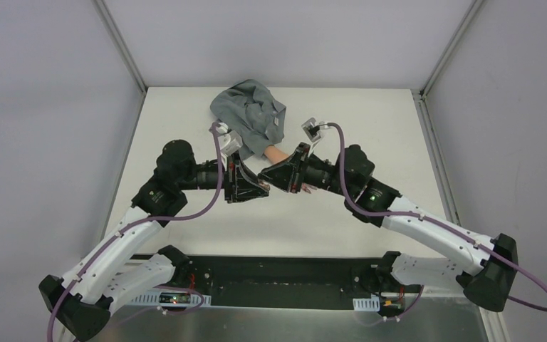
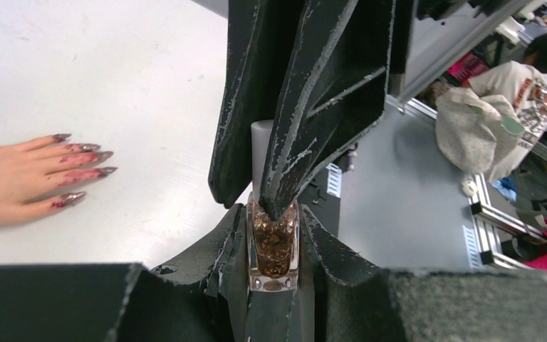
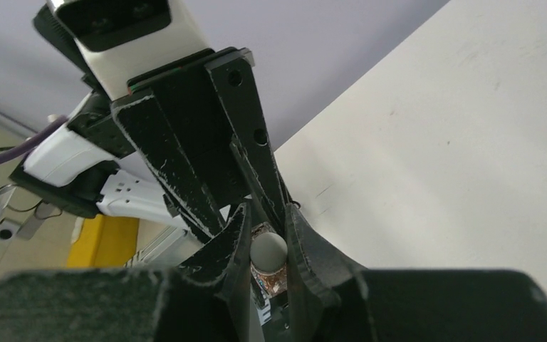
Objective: Paint the nails
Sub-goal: Unscrew the nail polish bottle.
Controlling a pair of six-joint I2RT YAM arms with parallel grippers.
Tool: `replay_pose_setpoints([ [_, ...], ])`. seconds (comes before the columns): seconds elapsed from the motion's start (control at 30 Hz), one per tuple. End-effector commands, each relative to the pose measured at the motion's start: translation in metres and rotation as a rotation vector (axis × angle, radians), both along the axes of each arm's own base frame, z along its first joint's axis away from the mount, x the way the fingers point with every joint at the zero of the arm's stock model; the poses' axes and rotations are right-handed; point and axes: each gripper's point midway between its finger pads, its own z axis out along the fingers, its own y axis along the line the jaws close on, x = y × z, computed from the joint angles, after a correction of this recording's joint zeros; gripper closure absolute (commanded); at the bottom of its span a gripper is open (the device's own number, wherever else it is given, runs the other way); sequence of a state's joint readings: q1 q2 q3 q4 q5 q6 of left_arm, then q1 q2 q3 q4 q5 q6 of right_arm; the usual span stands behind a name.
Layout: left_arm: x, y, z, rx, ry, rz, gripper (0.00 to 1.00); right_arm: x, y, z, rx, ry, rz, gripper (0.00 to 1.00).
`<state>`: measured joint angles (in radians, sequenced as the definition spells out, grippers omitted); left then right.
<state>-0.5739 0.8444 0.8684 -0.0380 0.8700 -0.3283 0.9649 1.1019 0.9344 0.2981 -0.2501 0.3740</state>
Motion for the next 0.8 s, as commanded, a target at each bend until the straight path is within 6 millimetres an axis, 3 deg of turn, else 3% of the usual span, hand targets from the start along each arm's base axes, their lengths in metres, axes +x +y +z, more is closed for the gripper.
replay_pose_setpoints([
  [0.0, -0.026, 0.005, 0.037, -0.095, -0.054, -0.135, 1.00, -0.008, -0.023, 0.023, 0.059, -0.084, 0.064, 1.00],
  [0.27, -0.037, 0.005, 0.041, -0.106, -0.054, -0.210, 1.00, -0.023, -0.023, 0.033, 0.103, -0.124, 0.152, 1.00],
  [0.43, -0.031, 0.005, 0.037, -0.103, -0.072, -0.173, 1.00, -0.006, -0.029, 0.040, 0.138, -0.069, 0.030, 0.96],
  [0.5, -0.026, 0.005, 0.035, -0.100, -0.086, -0.140, 1.00, 0.008, -0.037, 0.043, 0.159, -0.023, -0.073, 0.64],
  [0.57, -0.019, 0.006, 0.033, -0.099, -0.103, -0.092, 1.00, 0.017, -0.045, 0.045, 0.177, 0.008, -0.146, 0.42],
  [0.63, -0.011, 0.008, 0.031, -0.096, -0.119, -0.032, 1.00, 0.025, -0.051, 0.044, 0.192, 0.043, -0.210, 0.33],
  [0.73, 0.006, 0.012, 0.026, -0.087, -0.129, 0.081, 1.00, 0.034, -0.053, 0.041, 0.207, 0.097, -0.265, 0.29],
  [0.77, 0.013, 0.014, 0.023, -0.081, -0.125, 0.126, 1.00, 0.038, -0.052, 0.040, 0.211, 0.122, -0.288, 0.17],
])
